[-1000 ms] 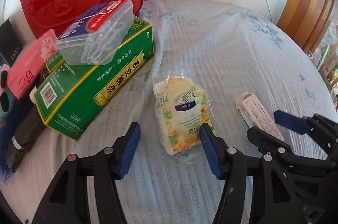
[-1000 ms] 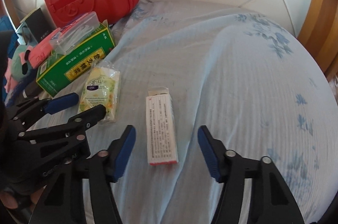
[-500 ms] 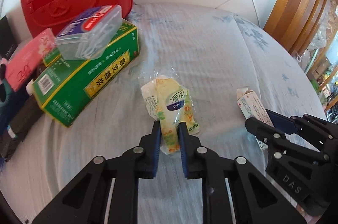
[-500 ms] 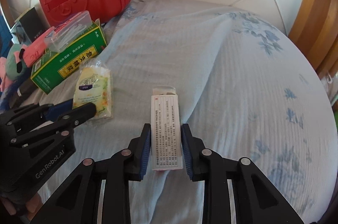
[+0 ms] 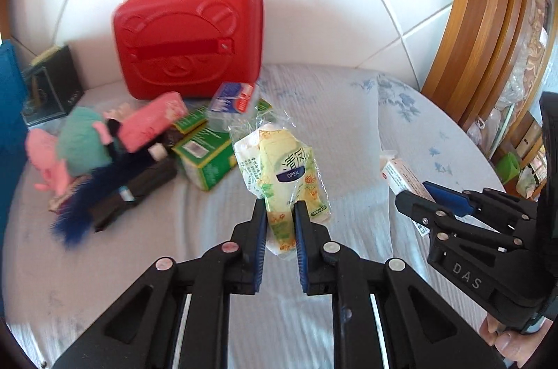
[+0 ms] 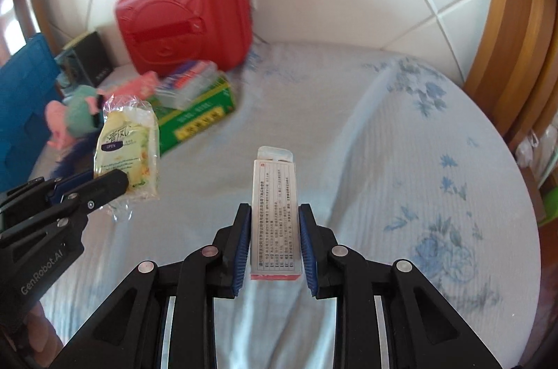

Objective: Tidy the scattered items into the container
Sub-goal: 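Carry the wipe packet with the left tool while the right tool carries the white box to the crate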

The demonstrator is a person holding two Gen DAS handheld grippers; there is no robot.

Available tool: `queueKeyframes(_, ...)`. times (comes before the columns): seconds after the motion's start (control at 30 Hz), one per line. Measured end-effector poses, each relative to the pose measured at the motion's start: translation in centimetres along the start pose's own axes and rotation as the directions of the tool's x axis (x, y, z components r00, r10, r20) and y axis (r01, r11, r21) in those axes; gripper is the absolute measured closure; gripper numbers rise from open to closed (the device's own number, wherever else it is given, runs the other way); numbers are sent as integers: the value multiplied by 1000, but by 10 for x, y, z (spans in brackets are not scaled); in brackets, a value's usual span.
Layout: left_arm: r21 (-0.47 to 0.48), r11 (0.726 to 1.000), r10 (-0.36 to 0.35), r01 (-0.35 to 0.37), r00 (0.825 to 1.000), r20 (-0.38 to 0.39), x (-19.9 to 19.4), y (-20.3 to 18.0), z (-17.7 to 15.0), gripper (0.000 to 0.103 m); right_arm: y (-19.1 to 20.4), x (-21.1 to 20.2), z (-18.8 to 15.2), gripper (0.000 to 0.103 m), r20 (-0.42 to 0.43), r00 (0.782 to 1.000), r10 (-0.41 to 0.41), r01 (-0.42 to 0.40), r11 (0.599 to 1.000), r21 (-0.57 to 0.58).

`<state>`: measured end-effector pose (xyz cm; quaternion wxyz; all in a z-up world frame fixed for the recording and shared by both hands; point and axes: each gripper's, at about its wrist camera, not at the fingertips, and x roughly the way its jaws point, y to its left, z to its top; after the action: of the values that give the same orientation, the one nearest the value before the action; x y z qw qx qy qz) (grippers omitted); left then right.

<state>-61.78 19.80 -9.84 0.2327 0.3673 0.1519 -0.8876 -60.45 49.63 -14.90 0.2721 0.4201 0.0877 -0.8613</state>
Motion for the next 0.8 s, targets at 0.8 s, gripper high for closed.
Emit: queueKeyframes(0.8, -88, 971, 238, -222, 924, 299, -331, 314, -68, 88, 427, -197, -10, 77, 311, 942, 129, -47, 966, -256)
